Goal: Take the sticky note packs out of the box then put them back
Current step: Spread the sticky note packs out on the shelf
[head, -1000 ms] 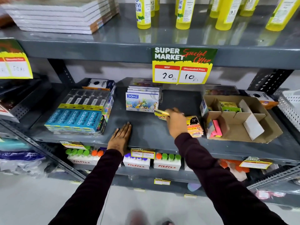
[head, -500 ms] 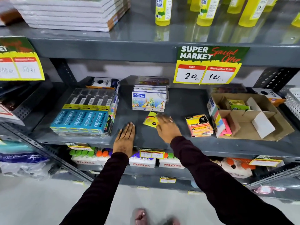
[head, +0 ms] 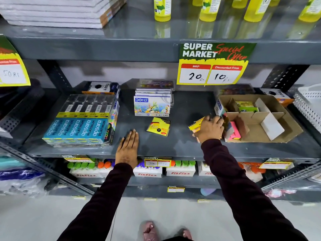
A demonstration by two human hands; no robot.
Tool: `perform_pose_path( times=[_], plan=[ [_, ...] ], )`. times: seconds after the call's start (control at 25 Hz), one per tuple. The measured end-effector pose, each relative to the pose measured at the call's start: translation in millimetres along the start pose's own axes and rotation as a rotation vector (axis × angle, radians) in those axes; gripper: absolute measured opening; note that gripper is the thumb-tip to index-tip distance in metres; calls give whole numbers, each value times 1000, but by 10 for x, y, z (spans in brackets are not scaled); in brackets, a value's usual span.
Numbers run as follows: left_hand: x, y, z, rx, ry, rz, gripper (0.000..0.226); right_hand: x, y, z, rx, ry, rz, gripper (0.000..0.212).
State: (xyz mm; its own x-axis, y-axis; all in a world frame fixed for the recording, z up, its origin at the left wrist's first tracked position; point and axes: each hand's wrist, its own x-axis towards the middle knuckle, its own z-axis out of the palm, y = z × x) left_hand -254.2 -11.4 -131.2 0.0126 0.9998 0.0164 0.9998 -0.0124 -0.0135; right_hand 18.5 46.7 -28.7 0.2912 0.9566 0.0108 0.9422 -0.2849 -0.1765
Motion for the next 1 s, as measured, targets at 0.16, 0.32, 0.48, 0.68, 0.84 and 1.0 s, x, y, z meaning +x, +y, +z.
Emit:
perform_pose_path(
  times=[0.16,0.32,0.48,0.68,0.84,1.0],
  plan=[
    [-6,-8,-13,4,-5,6,99,-85,-146,27,42,10,-257,26],
    [4,-6,-3,8,-10,8,101,-507,-276,269,10,-78,-527,41],
    [4,-14,6,21,-21,1,106,-662,-247,435,-11,-199,-561,36],
    [-5,-3,10,23,-10,1,105,-177,-39,117,26,1,-189,46],
    [1,-8,-3,16,-24,-1,104,70,145,-21,6,-177,35,78],
    [2,-3,-10,6,-26,-3,103,132,110,-61,-34,-12,-25,72]
  ],
)
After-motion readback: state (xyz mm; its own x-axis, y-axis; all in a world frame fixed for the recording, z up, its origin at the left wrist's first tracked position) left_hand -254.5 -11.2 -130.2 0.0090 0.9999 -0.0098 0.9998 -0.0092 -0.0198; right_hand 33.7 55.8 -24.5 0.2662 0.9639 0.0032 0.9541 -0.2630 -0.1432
